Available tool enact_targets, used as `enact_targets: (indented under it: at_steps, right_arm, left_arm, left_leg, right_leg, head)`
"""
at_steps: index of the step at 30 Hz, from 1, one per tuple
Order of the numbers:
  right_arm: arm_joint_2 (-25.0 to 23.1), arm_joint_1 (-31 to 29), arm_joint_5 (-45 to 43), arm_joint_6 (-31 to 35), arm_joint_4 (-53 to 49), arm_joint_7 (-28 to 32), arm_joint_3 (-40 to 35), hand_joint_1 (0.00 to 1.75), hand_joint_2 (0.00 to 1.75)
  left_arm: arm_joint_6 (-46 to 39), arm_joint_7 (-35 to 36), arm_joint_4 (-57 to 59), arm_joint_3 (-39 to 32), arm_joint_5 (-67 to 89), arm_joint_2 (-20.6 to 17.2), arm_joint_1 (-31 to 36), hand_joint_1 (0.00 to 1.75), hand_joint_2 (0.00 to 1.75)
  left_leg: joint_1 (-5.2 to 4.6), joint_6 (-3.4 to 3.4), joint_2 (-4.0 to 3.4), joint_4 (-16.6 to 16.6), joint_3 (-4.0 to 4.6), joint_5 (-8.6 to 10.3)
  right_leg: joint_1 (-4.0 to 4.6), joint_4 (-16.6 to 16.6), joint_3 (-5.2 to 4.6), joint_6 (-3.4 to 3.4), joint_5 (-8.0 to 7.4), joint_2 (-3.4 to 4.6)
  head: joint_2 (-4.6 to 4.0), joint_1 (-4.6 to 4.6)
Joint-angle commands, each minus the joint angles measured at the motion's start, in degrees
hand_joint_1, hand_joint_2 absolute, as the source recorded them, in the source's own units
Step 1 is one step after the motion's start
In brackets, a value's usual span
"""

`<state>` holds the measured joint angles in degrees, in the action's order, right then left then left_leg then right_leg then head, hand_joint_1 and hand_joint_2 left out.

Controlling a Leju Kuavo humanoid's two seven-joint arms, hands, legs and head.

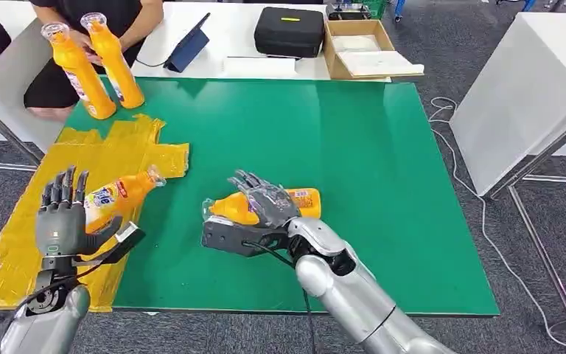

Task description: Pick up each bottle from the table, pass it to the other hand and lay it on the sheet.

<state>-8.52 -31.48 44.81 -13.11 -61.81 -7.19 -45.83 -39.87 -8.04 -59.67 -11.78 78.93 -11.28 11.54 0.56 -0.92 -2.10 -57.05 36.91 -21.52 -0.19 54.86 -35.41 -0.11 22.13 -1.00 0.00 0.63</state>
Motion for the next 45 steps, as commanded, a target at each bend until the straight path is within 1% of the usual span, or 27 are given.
enact_targets:
  at_steps: [1,3,6,7,9,10,12,13,15,16,19,20,22,23,24,25,26,28,29,31,33,34,36,37,40,43,45]
  right_arm:
    - [2.19,-0.84,-0.02,0.06,0.08,-0.11,0.29,0.0,0.0]
    - [2.39,-0.73,0.51,0.33,-0.11,-0.7,0.68,0.0,0.0]
    - [4.08,-0.46,0.91,0.94,-0.45,-1.05,2.17,0.0,0.0]
    - [4.78,-0.39,1.12,1.14,-0.59,-1.09,2.75,0.0,0.0]
    - [5.87,-0.44,3.09,1.76,-0.97,-1.77,3.32,0.0,0.0]
    - [6.06,-0.54,3.48,1.91,-0.97,-1.94,3.78,0.0,0.0]
    - [6.1,-0.59,3.64,1.89,-0.96,-1.91,4.0,0.0,0.0]
    - [6.1,-0.59,3.64,1.89,-0.96,-1.91,4.0,0.0,0.0]
    - [5.9,-0.58,3.77,1.84,-0.92,-1.91,4.06,0.0,0.0]
    - [5.9,-0.58,3.77,1.84,-0.92,-1.91,4.06,0.0,0.0]
    - [5.72,-0.53,3.84,1.82,-0.94,-1.93,3.99,0.0,0.0]
    - [5.83,-0.58,4.75,2.0,-0.96,-2.59,3.97,0.0,0.0]
    - [6.89,-0.12,6.43,2.39,-1.39,-3.22,5.36,0.0,0.0]
    - [8.0,0.01,7.94,2.52,-1.3,-3.32,6.58,0.0,0.0]
    - [8.56,0.0,8.76,2.75,-0.75,-2.78,7.53,0.0,0.0]
    - [9.04,-0.33,10.46,2.88,0.5,-2.71,8.17,0.0,1.75]
    - [9.4,-0.97,13.35,3.41,2.44,-2.6,8.42,0.0,1.75]
    - [9.56,-1.67,17.01,4.26,5.65,-2.76,8.81,0.0,1.75]
    - [9.49,-2.04,19.43,5.07,7.75,-3.16,9.0,0.0,1.75]
    - [9.7,-1.72,20.93,5.32,9.27,-3.18,9.88,0.0,1.75]
    - [10.03,-1.56,21.81,4.65,9.97,-3.16,9.83,0.0,1.75]
    - [9.74,-1.73,22.37,4.38,11.24,-2.87,9.59,0.0,1.75]
    - [8.74,-2.27,22.75,4.33,13.59,-2.47,9.08,0.0,1.75]
    - [8.1,-2.74,23.27,4.41,15.08,-2.3,8.31,0.0,1.75]
    - [6.51,-4.3,23.82,4.44,18.41,-2.21,7.01,0.0,1.75]
    - [5.02,-6.21,23.92,4.7,21.14,-2.21,6.29,0.0,1.75]
    - [4.72,-6.56,23.93,4.56,21.38,-2.22,6.23,0.0,1.75]
  left_arm:
    - [-0.13,0.01,5.87,2.24,-0.03,-0.09,3.38,0.0,0.0]
    - [-0.13,-1.73,5.68,3.11,-1.75,-0.01,3.99,0.0,0.0]
    - [-0.13,-4.47,6.5,5.35,-3.77,0.66,6.49,0.0,0.0]
    - [-0.13,-5.31,6.96,5.72,-5.0,1.19,7.48,0.0,0.0]
    - [-0.13,-7.66,8.0,5.96,-11.23,2.16,8.94,0.0,0.0]
    - [-0.13,-7.83,8.57,6.29,-12.98,2.27,9.64,0.0,0.0]
    - [-0.13,-7.47,8.8,6.77,-13.23,2.13,9.96,0.0,0.0]
    - [-0.13,-7.47,8.8,6.77,-13.23,2.13,9.96,0.0,0.0]
    - [-0.13,-7.38,8.67,7.02,-13.45,1.9,9.84,0.0,0.0]
    - [-0.13,-7.38,8.67,7.02,-13.45,1.9,9.84,0.0,0.0]
    - [-0.13,-7.4,8.51,7.01,-13.62,1.78,9.63,0.0,0.0]
    - [0.07,-8.76,8.23,6.58,-18.2,2.44,9.6,0.0,0.0]
    - [4.47,-12.64,4.8,5.87,-33.02,3.82,9.57,0.0,0.0]
    - [10.34,-13.27,-0.93,5.1,-44.14,4.96,8.48,0.0,0.0]
    - [13.23,-12.75,-5.01,4.83,-50.46,5.55,7.61,0.0,0.0]
    - [18.04,-11.25,-8.98,3.3,-62.08,6.76,6.88,0.0,0.0]
    - [20.5,-9.69,-12.53,2.58,-73.65,7.03,5.86,0.0,0.0]
    - [20.03,-10.47,-14.58,6.39,-78.99,3.8,4.64,0.0,0.0]
    - [20.3,-11.73,-15.18,8.11,-82.17,2.25,3.85,0.0,0.0]
    - [20.69,-13.07,-15.64,10.37,-85.02,1.16,3.0,0.0,0.0]
    - [20.39,-14.51,-14.9,12.02,-85.95,0.79,3.62,0.0,0.0]
    - [19.33,-15.53,-13.61,13.29,-86.02,0.3,4.76,0.0,0.0]
    - [18.75,-15.34,-11.64,14.15,-88.11,-0.36,6.28,0.0,0.0]
    - [18.74,-15.29,-10.44,14.69,-88.93,-0.88,6.97,0.0,0.0]
    - [18.49,-15.8,-9.64,14.99,-89.93,-0.81,7.92,0.0,0.0]
    - [17.95,-15.52,-9.33,15.09,-90.32,-0.69,8.93,0.0,0.0]
    - [17.98,-15.5,-9.25,15.06,-90.35,-0.8,9.05,0.0,0.0]
  left_leg:
    - [-0.01,0.04,0.2,0.06,-0.13,-0.02]
    - [-0.07,0.1,0.41,0.08,-0.43,-0.14]
    - [0.0,0.04,0.32,0.04,-0.14,-0.02]
    - [-0.03,0.06,0.57,0.04,-0.27,-0.05]
    - [-0.01,0.03,0.44,0.05,-0.12,0.02]
    - [-0.05,0.04,0.67,0.05,-0.29,-0.03]
    - [-0.03,0.02,0.45,0.04,-0.17,0.0]
    - [-0.08,0.03,0.59,0.04,-0.31,-0.06]
    - [-0.02,0.03,0.33,0.04,-0.19,-0.03]
    - [-0.08,0.05,0.45,0.06,-0.36,-0.09]
    - [-0.02,0.03,0.26,0.04,-0.15,-0.01]
    - [-0.06,0.06,0.36,0.06,-0.29,-0.07]
    - [-0.09,0.07,0.41,0.07,-0.4,-0.11]
    - [-0.03,0.05,0.41,0.03,-0.25,-0.06]
    - [0.01,0.02,0.36,0.0,-0.09,-0.01]
    - [-0.04,0.04,0.57,-0.03,-0.26,-0.09]
    - [0.0,0.02,0.55,-0.05,-0.17,-0.07]
    - [0.04,0.01,0.24,-0.03,-0.07,-0.03]
    - [-0.03,0.01,0.34,-0.02,-0.22,-0.1]
    - [-0.05,0.03,0.24,0.0,-0.38,-0.16]
    - [-0.03,0.02,0.18,0.04,-0.19,-0.06]
    - [-0.08,0.05,0.37,0.06,-0.37,-0.13]
    - [0.0,0.03,0.28,0.02,-0.12,-0.02]
    - [-0.05,0.07,0.45,0.03,-0.32,-0.1]
    - [0.0,0.04,0.16,0.02,-0.12,-0.03]
    - [-0.06,0.08,0.27,0.01,-0.32,-0.11]
    - [0.0,0.05,0.18,0.01,-0.15,-0.03]
  right_leg:
    - [-0.03,-0.03,0.14,-0.02,0.07,-0.1]
    - [-0.13,0.05,0.42,-0.04,0.25,-0.15]
    - [-0.03,-0.01,0.17,-0.01,0.1,-0.19]
    - [-0.07,0.04,0.32,-0.01,0.21,-0.36]
    - [-0.04,-0.01,0.14,0.0,0.11,-0.3]
    - [-0.09,0.02,0.35,0.01,0.22,-0.45]
    - [-0.06,0.0,0.21,0.01,0.12,-0.29]
    - [-0.12,0.04,0.36,0.02,0.21,-0.35]
    - [-0.05,-0.01,0.23,0.0,0.1,-0.18]
    - [-0.13,0.03,0.39,0.0,0.2,-0.21]
    - [-0.03,-0.03,0.19,0.0,0.06,-0.13]
    - [-0.09,0.0,0.31,-0.01,0.15,-0.17]
    - [-0.13,0.02,0.41,-0.01,0.21,-0.18]
    - [-0.06,0.01,0.31,0.0,0.16,-0.24]
    - [-0.01,-0.02,0.17,0.01,0.08,-0.25]
    - [-0.08,0.06,0.34,0.02,0.23,-0.37]
    - [-0.03,0.03,0.27,0.02,0.18,-0.37]
    - [0.02,-0.03,0.12,0.01,0.04,-0.12]
    - [-0.06,0.01,0.28,0.03,0.13,-0.14]
    - [-0.09,0.0,0.42,0.02,0.16,0.0]
    - [-0.05,-0.03,0.25,0.01,0.07,-0.05]
    - [-0.12,0.01,0.43,0.01,0.19,-0.15]
    - [-0.02,-0.02,0.2,-0.01,0.05,-0.16]
    - [-0.09,0.03,0.39,-0.02,0.17,-0.22]
    - [-0.01,-0.02,0.18,-0.02,0.02,-0.06]
    - [-0.11,0.1,0.34,-0.04,0.16,-0.07]
    - [-0.03,0.03,0.2,-0.01,0.05,-0.07]
  head:
    - [0.0,0.0]
    - [0.0,0.0]
    - [0.0,0.02]
    - [0.0,0.02]
    - [0.0,0.0]
    - [0.0,0.02]
    - [0.0,0.0]
    - [0.0,0.0]
    - [0.0,-0.02]
    - [0.0,0.0]
    - [0.0,0.0]
    - [0.0,0.0]
    - [0.0,0.02]
    - [0.0,0.0]
    - [0.0,0.02]
    - [0.0,0.02]
    - [0.0,0.04]
    - [0.0,0.02]
    - [0.0,0.0]
    - [0.0,0.0]
    - [0.0,0.0]
    - [0.0,0.02]
    - [0.0,0.02]
    - [0.0,0.02]
    - [0.0,0.02]
    - [0.0,0.02]
    - [0.0,0.0]
